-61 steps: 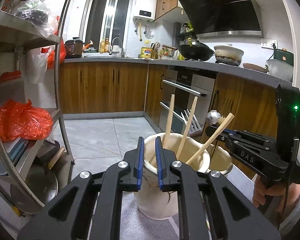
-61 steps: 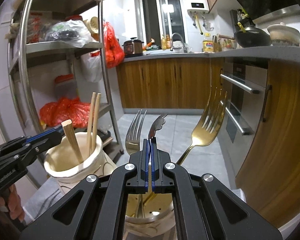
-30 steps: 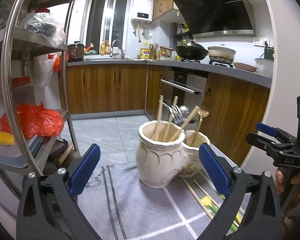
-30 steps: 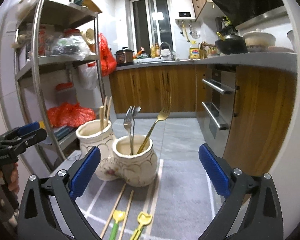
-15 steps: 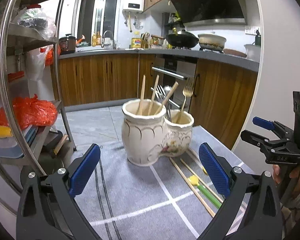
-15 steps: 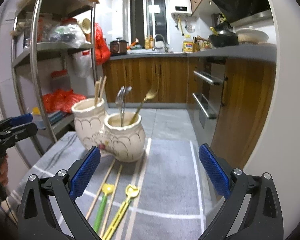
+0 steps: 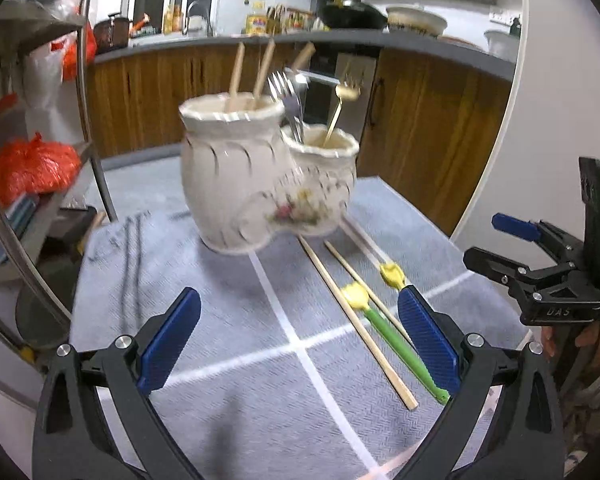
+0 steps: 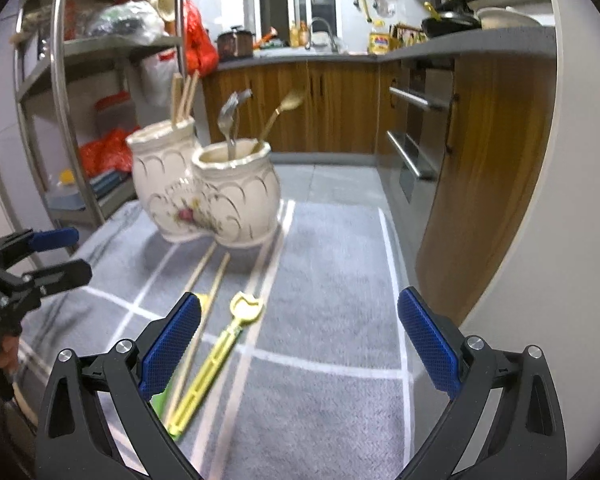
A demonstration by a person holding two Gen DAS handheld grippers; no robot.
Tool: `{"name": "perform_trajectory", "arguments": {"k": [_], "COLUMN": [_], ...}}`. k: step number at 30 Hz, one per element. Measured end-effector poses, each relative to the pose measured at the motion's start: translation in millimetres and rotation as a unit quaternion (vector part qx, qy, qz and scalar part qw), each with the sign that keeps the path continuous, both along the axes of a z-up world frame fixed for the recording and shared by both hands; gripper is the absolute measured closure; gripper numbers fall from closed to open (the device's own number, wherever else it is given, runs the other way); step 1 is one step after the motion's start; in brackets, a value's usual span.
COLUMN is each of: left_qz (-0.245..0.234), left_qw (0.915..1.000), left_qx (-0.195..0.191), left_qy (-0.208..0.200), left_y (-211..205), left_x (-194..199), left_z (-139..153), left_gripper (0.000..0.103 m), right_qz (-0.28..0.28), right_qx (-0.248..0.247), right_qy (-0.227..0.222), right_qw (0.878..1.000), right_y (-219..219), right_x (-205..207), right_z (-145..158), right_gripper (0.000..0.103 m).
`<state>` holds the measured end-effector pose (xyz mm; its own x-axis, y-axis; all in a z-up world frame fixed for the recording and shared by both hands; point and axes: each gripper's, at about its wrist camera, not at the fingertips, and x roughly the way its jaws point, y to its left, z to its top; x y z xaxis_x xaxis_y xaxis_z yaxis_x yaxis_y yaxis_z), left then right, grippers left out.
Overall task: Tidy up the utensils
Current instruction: 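Grasp a fourth wooden chopstick with the left tool while the right tool grasps the yellow spatula, then carry the chopstick above the larger pot while the right tool carries the yellow spatula to the smaller pot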
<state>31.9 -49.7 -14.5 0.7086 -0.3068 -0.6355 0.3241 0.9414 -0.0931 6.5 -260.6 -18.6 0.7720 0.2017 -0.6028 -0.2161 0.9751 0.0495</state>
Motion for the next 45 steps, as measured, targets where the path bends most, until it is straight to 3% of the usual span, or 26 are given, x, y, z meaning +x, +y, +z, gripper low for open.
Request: {"name": "perform_trajectory", "arguments": {"k": [10,16,19,22,24,27,28,29,37,45], "left_qz": [-0.018,-0.028,-0.038,-0.056,-0.058,-0.060,-0.061,-0.064,-0.075,-0.097], "left_qw": [0.9970,0.9951,0.9946,0.9931,0.9927,0.9923,0.9919,0.9914,0.9899,0.9845], "left_qx": [0.057,0.061,0.059,0.066,0.076,0.083,0.085,0.087,0.094,0.125], "left_qy": [0.049,0.073,0.076,0.079,0.074,0.070,0.072,0.074,0.076,0.077], "left_y": [-33,-39,-44,-52,-55,-54,-53,-52,-32,1], "left_x": [4,4,1,-3,-5,-5,-4,-4,-7,-20], "left_z": [-36,-42,-42,-45,-46,-45,-45,-44,-40,-35], "left_gripper": [0.007,0.028,0.033,0.048,0.052,0.078,0.092,0.092,0.098,0.099], "right_qz": [-0.017,-0.012,-0.004,0.001,0.004,0.014,0.017,0.021,0.054,0.052], "right_qx": [-0.023,-0.024,-0.024,-0.019,-0.014,-0.003,0.000,0.001,0.006,0.002], "right_qy": [0.047,0.053,0.057,0.061,0.064,0.072,0.075,0.077,0.119,0.136], "right_qw": [0.998,0.998,0.998,0.998,0.998,0.997,0.997,0.997,0.991,0.989], "right_y": [-4,0,4,8,8,11,13,15,42,46], "right_x": [10,11,11,10,10,10,10,11,17,22], "right_z": [-20,-20,-20,-21,-21,-20,-20,-20,-33,-39], "right_gripper": [0.005,0.005,0.005,0.005,0.007,0.008,0.008,0.009,0.041,0.087]}}
